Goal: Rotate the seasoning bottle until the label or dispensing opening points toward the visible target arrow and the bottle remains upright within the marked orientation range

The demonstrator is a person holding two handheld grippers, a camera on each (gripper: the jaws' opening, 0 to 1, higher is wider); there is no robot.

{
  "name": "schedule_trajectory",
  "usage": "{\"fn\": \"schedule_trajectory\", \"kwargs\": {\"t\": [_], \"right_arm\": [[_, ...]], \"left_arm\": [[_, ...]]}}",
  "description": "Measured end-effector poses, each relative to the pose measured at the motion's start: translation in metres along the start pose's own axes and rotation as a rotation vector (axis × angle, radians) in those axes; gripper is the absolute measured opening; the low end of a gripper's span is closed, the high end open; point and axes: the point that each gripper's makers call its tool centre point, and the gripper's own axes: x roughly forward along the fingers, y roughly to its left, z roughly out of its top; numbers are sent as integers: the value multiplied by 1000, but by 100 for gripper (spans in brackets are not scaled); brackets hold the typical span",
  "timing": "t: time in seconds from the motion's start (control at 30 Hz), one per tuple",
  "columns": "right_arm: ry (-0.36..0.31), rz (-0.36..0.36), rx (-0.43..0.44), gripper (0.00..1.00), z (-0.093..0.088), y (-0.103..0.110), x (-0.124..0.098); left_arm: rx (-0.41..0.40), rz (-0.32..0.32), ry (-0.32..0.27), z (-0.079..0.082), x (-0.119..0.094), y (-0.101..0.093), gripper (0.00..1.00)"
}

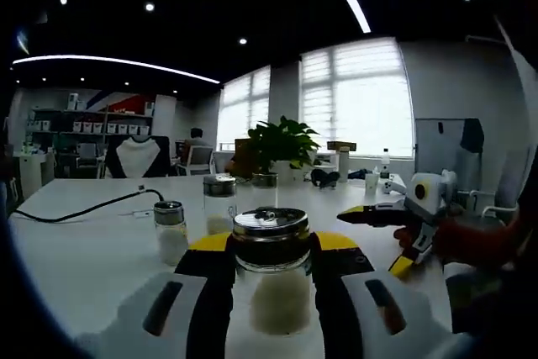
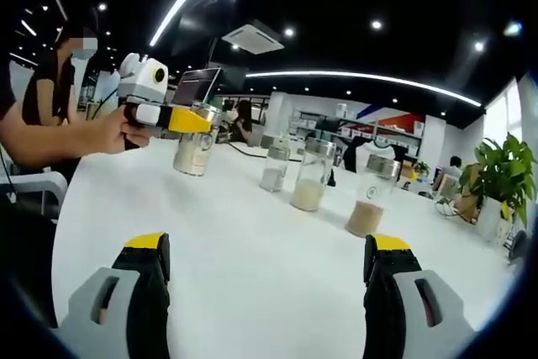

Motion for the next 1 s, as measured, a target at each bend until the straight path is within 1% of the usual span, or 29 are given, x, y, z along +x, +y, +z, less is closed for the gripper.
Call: {"fn": "schedule_trajectory", "kwargs": {"t": [0.1, 0.27, 0.33, 0.37, 0.43, 0.5, 0.57, 0.63, 0.67, 0.73, 0.77, 0.8, 0.87, 1.0], "right_arm": [[-2, -1, 1, 98, 0, 0, -1], [-10, 16, 5, 97, 2, 2, -1], [-19, 27, 10, 95, 3, 4, -1], [-22, 32, 10, 93, 4, 5, -1], [-48, 89, 0, 88, 8, 16, -1], [-60, 144, -20, 82, 11, 28, -1], [-53, 155, -38, 82, 10, 33, 0], [-50, 162, -49, 82, 10, 35, 0], [-52, 166, -50, 82, 10, 35, 0], [-72, 182, -45, 81, 14, 37, -2], [-105, 196, -32, 80, 20, 40, -4], [-124, 203, -23, 80, 23, 41, -5], [-142, 215, -2, 79, 26, 41, -7], [-163, 230, 18, 76, 30, 43, -7]], "left_arm": [[9, 4, 3, -3, -1, -7, 37], [11, -26, 17, -5, -5, -23, 37], [12, -31, 13, -4, -6, -27, 37], [14, -33, 11, -4, -7, -29, 37], [27, -52, 10, -5, -8, -34, 37], [43, -70, 6, -6, -10, -39, 37], [36, -74, 7, -6, -10, -40, 37], [53, -90, -7, -6, -12, -46, 37], [45, -93, -11, -6, -12, -47, 37], [28, -93, -13, -7, -12, -48, 37], [30, -93, -16, -7, -13, -50, 37], [37, -95, -19, -7, -13, -52, 37], [49, -105, -18, -8, -12, -56, 37], [43, -127, -14, -8, -9, -62, 37]]}}
